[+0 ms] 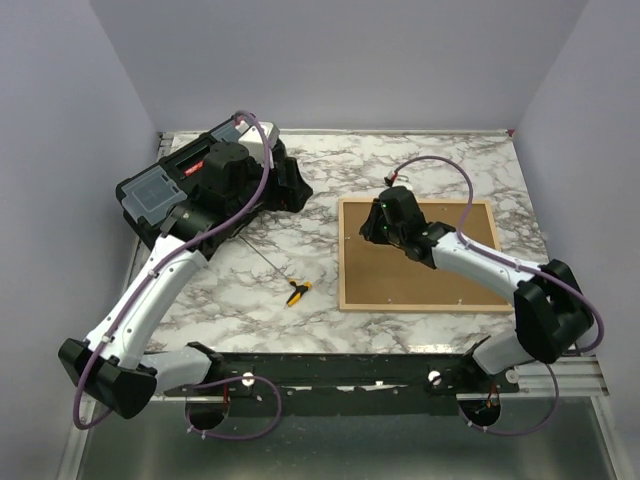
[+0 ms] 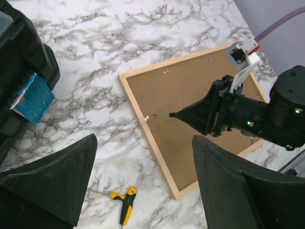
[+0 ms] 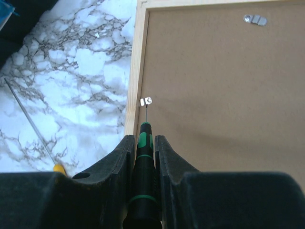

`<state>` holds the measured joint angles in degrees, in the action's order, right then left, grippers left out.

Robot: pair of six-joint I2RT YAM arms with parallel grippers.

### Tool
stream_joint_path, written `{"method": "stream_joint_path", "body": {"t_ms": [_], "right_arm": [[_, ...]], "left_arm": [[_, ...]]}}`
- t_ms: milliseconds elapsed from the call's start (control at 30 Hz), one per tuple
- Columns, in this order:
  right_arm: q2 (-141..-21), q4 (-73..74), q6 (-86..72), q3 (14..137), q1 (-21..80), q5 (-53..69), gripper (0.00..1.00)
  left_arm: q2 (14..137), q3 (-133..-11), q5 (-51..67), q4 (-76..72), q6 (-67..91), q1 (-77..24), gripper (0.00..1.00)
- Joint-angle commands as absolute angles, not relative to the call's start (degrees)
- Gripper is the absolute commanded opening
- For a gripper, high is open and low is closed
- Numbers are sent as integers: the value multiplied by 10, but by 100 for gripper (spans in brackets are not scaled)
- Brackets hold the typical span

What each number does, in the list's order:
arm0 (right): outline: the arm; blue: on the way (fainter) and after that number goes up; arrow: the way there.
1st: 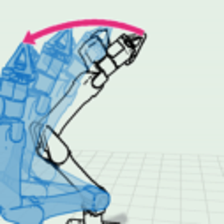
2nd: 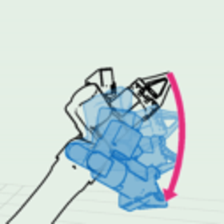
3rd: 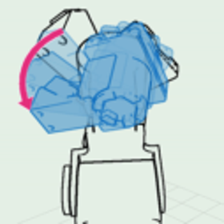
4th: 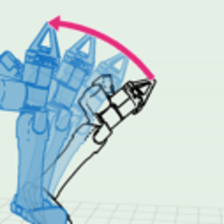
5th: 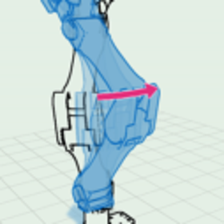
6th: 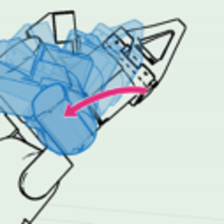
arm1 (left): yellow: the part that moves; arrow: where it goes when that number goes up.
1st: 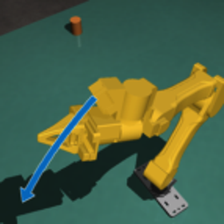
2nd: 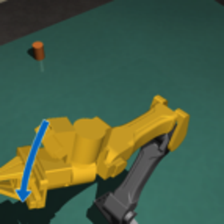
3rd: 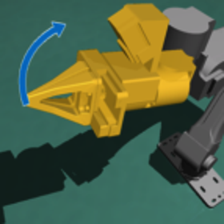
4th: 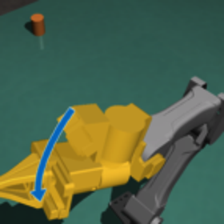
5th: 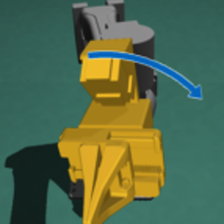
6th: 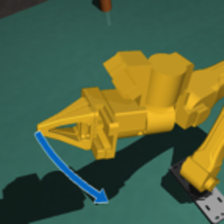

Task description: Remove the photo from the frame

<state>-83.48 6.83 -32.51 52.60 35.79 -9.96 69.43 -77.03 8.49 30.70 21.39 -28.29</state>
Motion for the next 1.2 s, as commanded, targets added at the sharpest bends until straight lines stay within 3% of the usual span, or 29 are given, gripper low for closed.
{"method": "stream_joint_path", "body": {"t_ms": [0, 167, 1167], "right_arm": [[-887, 57, -322, 574, 359, -116, 1], [-918, 59, -319, 594, 361, -120, 1], [-973, 238, -324, 674, 444, -250, 1]], "left_arm": [[651, -688, 62, 213, 171, -277, 83], [633, -642, 66, 193, 166, -276, 83], [651, -648, 75, 211, 173, -277, 83]]}}
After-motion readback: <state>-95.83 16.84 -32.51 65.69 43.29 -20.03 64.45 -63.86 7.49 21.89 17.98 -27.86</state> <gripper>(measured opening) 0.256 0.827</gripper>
